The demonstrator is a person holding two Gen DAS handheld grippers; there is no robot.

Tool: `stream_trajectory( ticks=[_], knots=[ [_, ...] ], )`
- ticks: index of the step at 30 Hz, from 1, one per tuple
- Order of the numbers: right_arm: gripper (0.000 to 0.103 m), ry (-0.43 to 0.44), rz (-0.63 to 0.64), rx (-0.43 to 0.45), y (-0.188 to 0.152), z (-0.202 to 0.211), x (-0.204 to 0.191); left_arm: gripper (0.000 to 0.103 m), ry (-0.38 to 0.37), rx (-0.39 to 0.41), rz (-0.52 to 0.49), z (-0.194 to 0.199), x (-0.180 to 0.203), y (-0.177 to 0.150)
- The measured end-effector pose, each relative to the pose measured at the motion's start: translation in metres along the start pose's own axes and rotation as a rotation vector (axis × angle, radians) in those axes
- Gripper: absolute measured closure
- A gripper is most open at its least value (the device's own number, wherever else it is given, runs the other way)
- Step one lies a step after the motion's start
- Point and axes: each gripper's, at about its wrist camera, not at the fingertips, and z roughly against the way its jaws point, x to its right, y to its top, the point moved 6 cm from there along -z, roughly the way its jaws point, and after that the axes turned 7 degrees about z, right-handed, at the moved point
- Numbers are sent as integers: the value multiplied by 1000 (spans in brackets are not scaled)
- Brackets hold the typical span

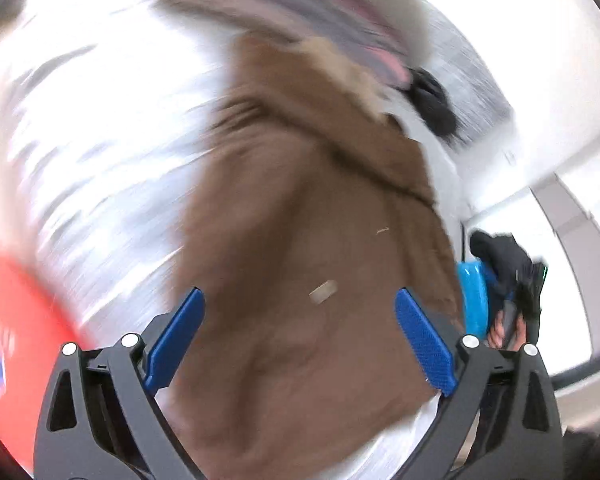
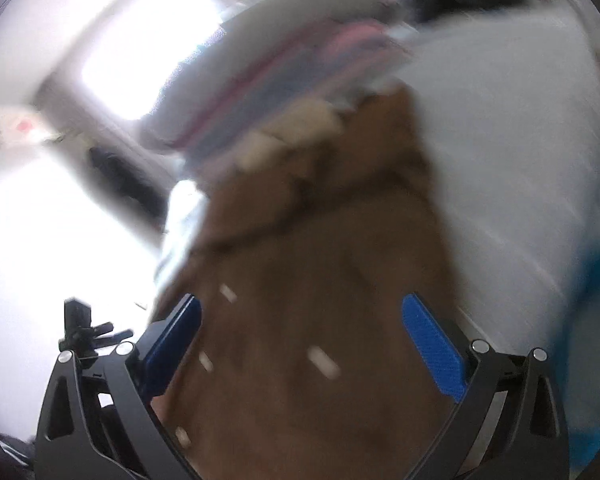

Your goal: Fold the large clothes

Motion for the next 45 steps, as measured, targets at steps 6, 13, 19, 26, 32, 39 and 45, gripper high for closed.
stream_trajectory(
  ticks=[6,13,19,26,32,39,45],
  knots=[
    [6,62,-233,-113,-62,21,72,11,-59,7,226,6,-68,-38],
    [6,207,-339,-235,-100,-1,73,11,-137,-103,278,-34,-66,-78],
    [6,300,-323,-284,-119,-10,49,11,-111,-125,253,-39,-58,-84],
    [67,273,-248,-321,-130,-22,26,11,-35,-155,216,-43,-58,-89],
    [81,268,-182,-282,-123,-12,2,72,4,-149,188,-31,-57,-92],
    [82,364,-125,-281,-112,-21,-26,88,-45,-143,76,-20,-25,-90],
    [60,394,-157,-307,-122,-24,-13,75,-91,-181,165,-27,-49,-90]
  ],
)
